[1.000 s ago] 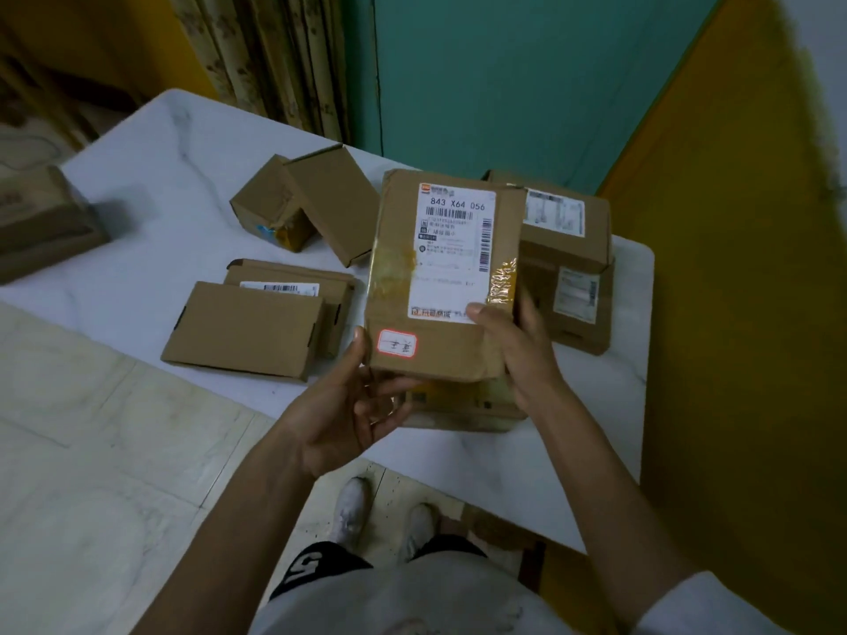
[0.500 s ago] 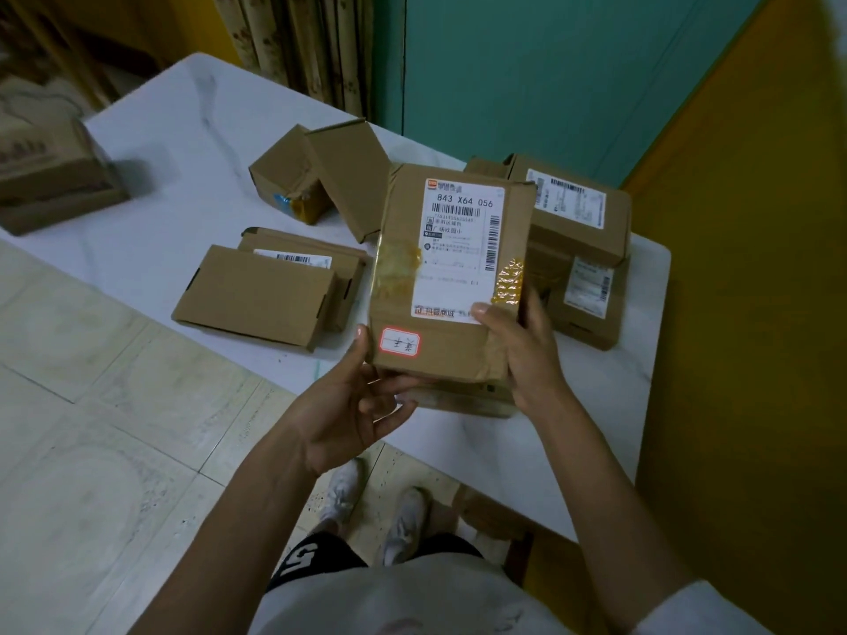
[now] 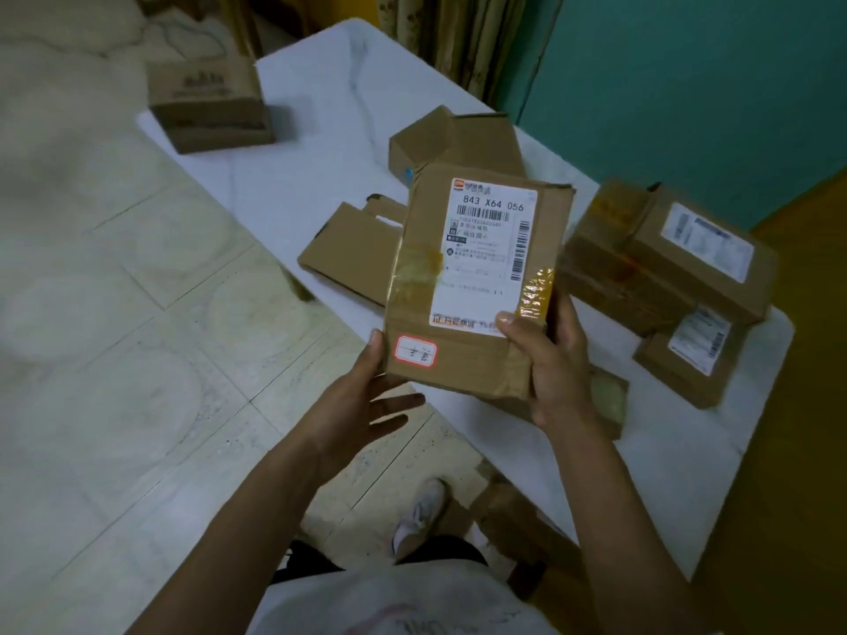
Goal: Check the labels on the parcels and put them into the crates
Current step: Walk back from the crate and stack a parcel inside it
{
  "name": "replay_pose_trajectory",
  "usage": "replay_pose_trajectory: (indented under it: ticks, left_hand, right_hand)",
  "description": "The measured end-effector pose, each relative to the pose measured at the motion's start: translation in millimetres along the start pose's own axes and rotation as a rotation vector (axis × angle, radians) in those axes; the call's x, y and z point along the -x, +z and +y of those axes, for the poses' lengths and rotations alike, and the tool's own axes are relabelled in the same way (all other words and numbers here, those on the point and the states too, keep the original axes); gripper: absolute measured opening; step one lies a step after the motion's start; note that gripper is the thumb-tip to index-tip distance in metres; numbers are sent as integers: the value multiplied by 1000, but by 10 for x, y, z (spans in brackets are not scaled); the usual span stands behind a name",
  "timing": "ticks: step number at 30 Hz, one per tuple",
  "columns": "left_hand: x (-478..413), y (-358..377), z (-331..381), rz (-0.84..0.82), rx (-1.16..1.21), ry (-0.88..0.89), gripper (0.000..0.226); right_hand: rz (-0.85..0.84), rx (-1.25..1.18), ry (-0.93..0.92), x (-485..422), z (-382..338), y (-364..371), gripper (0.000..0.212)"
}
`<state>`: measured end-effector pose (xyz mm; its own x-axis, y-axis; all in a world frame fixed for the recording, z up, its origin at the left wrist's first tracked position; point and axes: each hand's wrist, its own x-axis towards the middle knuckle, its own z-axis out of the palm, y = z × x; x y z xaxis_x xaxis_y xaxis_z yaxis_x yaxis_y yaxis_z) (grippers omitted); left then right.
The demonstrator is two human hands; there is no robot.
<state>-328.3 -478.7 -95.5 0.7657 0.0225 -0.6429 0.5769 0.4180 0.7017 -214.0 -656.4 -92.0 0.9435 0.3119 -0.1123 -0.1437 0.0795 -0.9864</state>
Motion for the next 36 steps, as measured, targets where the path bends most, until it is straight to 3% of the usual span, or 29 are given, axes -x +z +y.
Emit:
replay_pose_trajectory:
  ticks: [4,10,12,15,18,21,28,33,36]
  left_hand:
    - [296,-528,-39,132,167,188,45]
    - [890,-1779,-103,235,344,416,105]
    - [1151,-2244,-122,252,421,479,109]
    - [1538,-2960,-171,316,502,560,97]
    - [1847,-3603,-214,391,554,609,59]
    - [2066,-4087,-186,424,562,640,39]
    - [2068,-4795,112,432,582,654,39]
    - [1758,-5313,491,410,596,649,45]
    - [1516,-5706,864,432,535,608,62]
  right_hand:
    - [-93,7,-30,-43,21,752,65]
    - [-315,-19,-32,128,185,2171,52]
    - [-406,-6,-32,223,269,2697,57]
    - [-532,44,-31,406,435,3521,70]
    - [-635,113,35,609,562,4233,86]
    - [-732,153,64,739,636,4740,78]
    - [-839,226,154,519,668,5464,55]
    - [-862,213,165,-10,734,5957,59]
    - [-822,98,164,-457,785,6357,63]
